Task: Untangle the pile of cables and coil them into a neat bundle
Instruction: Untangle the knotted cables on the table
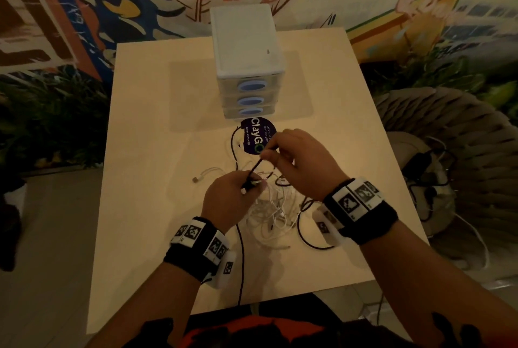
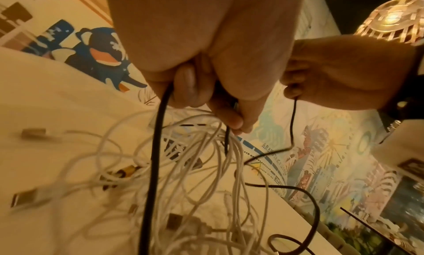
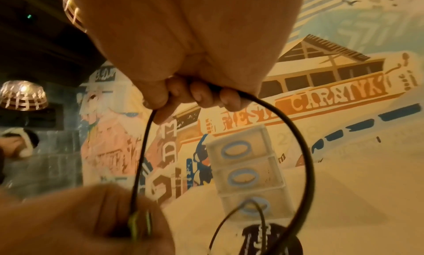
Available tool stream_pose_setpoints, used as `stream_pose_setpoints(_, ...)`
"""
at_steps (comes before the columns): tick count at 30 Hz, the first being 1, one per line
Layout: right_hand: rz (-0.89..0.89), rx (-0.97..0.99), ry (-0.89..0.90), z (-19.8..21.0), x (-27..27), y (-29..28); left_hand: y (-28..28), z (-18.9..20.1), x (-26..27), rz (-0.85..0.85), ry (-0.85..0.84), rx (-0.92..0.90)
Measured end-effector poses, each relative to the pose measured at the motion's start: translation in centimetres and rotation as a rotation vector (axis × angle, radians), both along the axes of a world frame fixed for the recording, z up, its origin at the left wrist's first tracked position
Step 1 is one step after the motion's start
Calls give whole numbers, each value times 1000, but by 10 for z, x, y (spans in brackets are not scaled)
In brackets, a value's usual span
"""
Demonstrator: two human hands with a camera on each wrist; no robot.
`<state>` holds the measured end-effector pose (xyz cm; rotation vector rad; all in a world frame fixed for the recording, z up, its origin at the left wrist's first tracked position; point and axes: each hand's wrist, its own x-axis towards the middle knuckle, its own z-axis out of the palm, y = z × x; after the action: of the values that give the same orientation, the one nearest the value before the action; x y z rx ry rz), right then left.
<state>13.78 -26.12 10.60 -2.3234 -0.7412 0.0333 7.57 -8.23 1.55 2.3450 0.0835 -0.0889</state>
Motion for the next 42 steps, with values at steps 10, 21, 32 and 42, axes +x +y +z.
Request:
stream_pose_setpoints(10, -297, 57, 1, -6, 18, -49, 16, 1, 3, 61, -58, -139)
stream_pose_setpoints(21, -378, 40, 32, -19, -4, -47, 5, 35, -1, -44, -188, -215)
stream_pose_setpoints(32, -4, -213, 344, -30, -31, 11, 6, 46, 0, -42, -143, -486)
stream_pose_setpoints(42, -142, 213, 255, 1, -17, 5, 10, 17, -1, -219, 100, -261)
